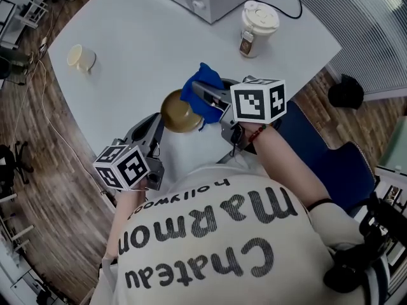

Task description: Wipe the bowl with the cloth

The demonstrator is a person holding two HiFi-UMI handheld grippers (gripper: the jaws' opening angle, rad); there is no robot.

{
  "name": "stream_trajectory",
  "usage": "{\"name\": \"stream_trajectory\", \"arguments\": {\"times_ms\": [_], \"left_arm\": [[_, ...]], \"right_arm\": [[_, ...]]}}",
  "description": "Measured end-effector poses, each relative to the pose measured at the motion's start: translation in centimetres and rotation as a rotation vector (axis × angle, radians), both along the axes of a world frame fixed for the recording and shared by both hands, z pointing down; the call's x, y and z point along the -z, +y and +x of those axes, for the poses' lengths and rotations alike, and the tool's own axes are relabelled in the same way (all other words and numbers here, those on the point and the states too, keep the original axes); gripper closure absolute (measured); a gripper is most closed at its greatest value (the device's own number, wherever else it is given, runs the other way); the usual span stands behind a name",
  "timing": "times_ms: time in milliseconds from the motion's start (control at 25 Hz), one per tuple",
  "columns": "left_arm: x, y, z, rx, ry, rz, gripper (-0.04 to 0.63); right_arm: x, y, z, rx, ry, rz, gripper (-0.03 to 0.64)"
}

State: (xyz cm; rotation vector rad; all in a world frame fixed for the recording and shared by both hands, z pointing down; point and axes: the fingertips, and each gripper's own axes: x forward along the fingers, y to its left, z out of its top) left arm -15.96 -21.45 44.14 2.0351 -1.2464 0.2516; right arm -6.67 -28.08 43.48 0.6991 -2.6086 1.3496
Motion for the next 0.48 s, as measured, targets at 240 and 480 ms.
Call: {"name": "stream_trajectory", "arguments": {"times_ms": [240, 480], "left_arm": [[-1.7, -0.5, -0.6, 0.028, 0.008, -0.048, 0.580], [-3.1, -1.0, -2.1, 0.117, 0.021, -0.077, 0.591]], "right_arm": [[1.9, -2.8, 1.8, -0.130, -0.081, 0.096, 0.578], [2.4, -3.4, 1.8, -0.148, -0.134, 0.116, 0.578]]}}
